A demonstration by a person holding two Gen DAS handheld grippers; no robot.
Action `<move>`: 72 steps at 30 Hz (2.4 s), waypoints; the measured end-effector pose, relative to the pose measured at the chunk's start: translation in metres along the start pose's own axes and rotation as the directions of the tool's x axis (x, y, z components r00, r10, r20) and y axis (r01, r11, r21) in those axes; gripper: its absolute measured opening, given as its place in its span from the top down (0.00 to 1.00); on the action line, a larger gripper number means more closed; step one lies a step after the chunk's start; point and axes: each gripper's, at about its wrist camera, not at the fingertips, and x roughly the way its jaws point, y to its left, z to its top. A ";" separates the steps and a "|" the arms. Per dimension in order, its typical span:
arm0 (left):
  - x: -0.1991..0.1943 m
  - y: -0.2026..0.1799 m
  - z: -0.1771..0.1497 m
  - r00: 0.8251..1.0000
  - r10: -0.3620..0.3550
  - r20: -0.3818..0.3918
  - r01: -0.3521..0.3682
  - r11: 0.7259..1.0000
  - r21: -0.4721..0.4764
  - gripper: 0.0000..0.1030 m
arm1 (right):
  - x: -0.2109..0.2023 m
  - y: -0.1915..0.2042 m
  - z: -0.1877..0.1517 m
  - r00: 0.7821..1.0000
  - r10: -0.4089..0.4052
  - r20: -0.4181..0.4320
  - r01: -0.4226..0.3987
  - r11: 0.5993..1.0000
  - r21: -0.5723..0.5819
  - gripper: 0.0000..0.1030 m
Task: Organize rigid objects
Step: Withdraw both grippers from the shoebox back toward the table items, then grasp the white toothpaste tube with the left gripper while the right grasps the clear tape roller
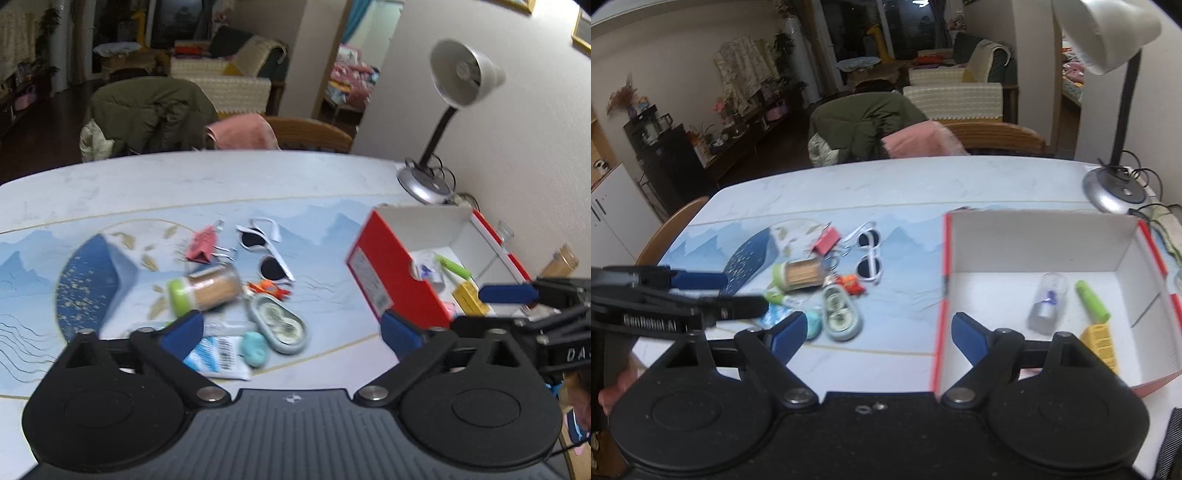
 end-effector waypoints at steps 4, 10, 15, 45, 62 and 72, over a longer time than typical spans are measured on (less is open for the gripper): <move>-0.002 0.024 -0.008 1.000 0.011 0.018 -0.011 1.000 -0.001 0.00 | 0.010 0.019 -0.006 1.000 0.004 -0.013 -0.004 1.000 -0.006 0.17; 0.013 0.056 -0.028 0.999 0.033 0.030 -0.034 0.998 0.051 0.00 | 0.028 0.039 -0.011 0.999 -0.013 -0.036 0.013 1.000 0.001 0.17; 0.037 0.085 -0.048 0.999 0.040 -0.021 -0.039 0.998 0.049 0.00 | 0.048 0.053 -0.017 0.997 -0.031 -0.077 0.030 0.999 -0.014 0.18; 0.096 0.126 -0.057 0.990 -0.084 -0.113 0.098 0.987 0.129 0.00 | 0.167 0.054 0.002 0.969 -0.113 -0.221 0.098 0.992 -0.078 0.37; 0.101 0.119 -0.052 0.988 -0.127 -0.093 0.149 0.946 0.289 0.01 | 0.205 0.057 0.013 0.960 -0.090 -0.265 0.059 0.991 -0.121 0.48; 0.097 0.115 -0.057 0.977 -0.175 -0.124 0.207 0.922 0.327 0.04 | 0.209 0.052 0.016 0.958 -0.054 -0.281 0.022 0.993 -0.115 0.50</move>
